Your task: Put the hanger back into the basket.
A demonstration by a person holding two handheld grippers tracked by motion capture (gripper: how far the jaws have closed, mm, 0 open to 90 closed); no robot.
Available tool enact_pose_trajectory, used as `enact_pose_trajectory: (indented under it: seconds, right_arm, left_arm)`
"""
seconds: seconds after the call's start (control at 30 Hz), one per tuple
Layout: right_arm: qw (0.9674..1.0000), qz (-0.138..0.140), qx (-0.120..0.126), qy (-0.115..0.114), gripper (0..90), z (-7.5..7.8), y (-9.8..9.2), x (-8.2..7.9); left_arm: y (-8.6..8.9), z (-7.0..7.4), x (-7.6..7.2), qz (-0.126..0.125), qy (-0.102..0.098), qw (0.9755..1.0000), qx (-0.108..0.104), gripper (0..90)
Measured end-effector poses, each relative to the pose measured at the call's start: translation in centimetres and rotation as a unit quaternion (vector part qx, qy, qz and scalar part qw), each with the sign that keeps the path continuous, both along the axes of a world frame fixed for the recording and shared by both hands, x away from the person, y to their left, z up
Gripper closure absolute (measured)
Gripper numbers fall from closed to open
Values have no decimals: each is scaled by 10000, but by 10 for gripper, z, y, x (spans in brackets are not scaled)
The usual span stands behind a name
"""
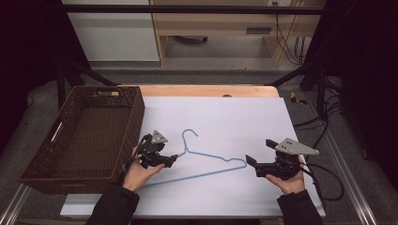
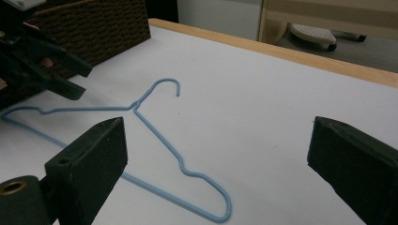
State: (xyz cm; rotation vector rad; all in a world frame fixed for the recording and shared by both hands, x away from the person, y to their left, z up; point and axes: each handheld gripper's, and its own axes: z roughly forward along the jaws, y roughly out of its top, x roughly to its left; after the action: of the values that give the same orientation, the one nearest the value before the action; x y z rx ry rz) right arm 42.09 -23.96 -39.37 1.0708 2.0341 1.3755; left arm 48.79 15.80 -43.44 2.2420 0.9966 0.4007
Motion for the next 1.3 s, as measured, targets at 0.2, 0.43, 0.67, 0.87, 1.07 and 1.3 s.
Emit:
enact_pose_trajectory:
  seconds: [0.2, 0.43, 0.67, 0.87, 1.07, 1.3]
  right_arm:
    - [10000, 22, -15, 29, 56, -2, 1, 1]
    - [10000, 35, -19, 52, 57, -2, 2, 1]
    - [10000, 29, -31, 59, 58, -2, 2, 1]
    - [10000, 42, -37, 42, 59, -2, 2, 2]
    - [10000, 56, -52, 61, 59, -3, 3, 3]
    - [9999, 54, -53, 96, 59, -4, 4, 4]
  left_arm:
    - [-7, -13, 7, 9, 174, 9996, 210, 428]
    - [-8, -19, 11, -45, 334, 9990, 277, 547]
    - [-10, -24, 12, -183, 492, 9974, 501, 640]
    - [-11, -25, 12, -291, 510, 9966, 576, 694]
    - [-16, -24, 11, -463, 538, 9945, 772, 774]
    - [-20, -22, 12, -511, 633, 9925, 915, 806]
